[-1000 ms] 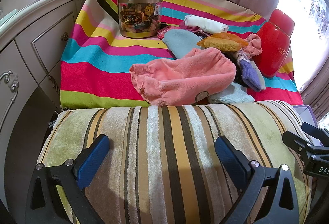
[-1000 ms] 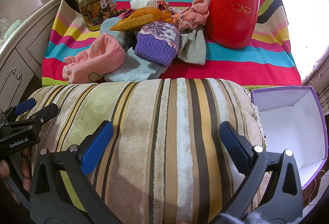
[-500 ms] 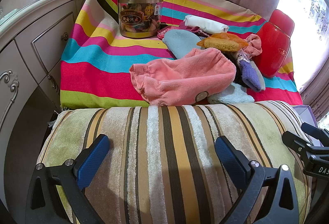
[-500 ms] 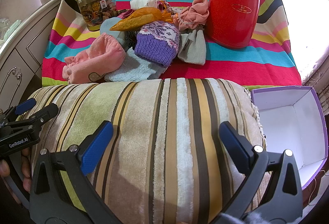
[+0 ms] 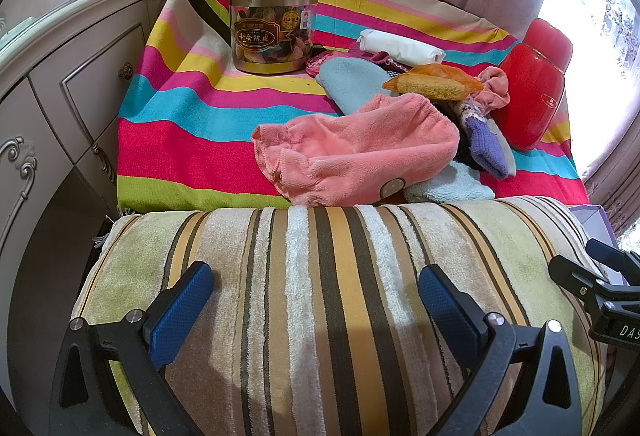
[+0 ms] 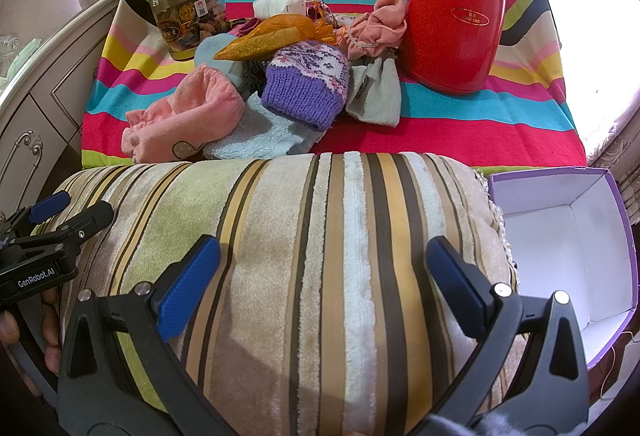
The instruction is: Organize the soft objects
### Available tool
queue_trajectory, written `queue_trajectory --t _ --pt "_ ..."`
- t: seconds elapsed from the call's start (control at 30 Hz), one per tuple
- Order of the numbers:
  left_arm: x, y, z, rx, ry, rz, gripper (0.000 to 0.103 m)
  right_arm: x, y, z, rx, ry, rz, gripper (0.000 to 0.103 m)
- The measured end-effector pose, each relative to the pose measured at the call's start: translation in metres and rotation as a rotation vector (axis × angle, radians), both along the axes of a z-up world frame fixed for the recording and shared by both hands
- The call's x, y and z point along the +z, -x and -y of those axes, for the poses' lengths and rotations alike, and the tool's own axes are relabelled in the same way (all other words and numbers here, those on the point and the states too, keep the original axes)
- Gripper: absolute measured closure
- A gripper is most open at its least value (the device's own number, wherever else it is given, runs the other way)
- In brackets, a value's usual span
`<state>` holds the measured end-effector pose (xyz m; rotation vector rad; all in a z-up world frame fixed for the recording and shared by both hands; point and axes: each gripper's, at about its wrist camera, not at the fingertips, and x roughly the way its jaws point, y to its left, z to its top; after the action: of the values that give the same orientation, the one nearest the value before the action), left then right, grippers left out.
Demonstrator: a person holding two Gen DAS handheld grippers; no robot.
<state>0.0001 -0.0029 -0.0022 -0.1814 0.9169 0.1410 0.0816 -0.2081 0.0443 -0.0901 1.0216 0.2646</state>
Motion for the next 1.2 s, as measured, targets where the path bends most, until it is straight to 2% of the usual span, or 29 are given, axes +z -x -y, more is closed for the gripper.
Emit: queue_trajectory --t 0.5,0.63,0.8,1.0,1.2 --pt "0.001 -0.001 0.000 0.002 -0.002 -0.001 0.000 0.000 0.002 0.001 -0.003 0.001 0.004 0.000" --pt "0.002 -0.006 0.000 0.002 0.003 -0.003 0.000 0.001 0.000 0.002 0.006 -0.003 -0.025 0.000" --pt "0.002 -0.030 0.005 -0.047 -0.015 -0.018 0.000 0.002 -0.013 0.000 0.029 -0.010 -0.089 0.000" --pt "-0.003 -0.069 0.009 -0.105 -0.075 -0.063 0.000 0.005 -0.025 0.007 0.001 -0.103 -0.085 0.000" --pt "-0.015 -0.102 0.018 -0.160 -0.183 -0.133 0.000 0.004 -0.042 0.010 -0.030 -0.159 -0.093 0.000"
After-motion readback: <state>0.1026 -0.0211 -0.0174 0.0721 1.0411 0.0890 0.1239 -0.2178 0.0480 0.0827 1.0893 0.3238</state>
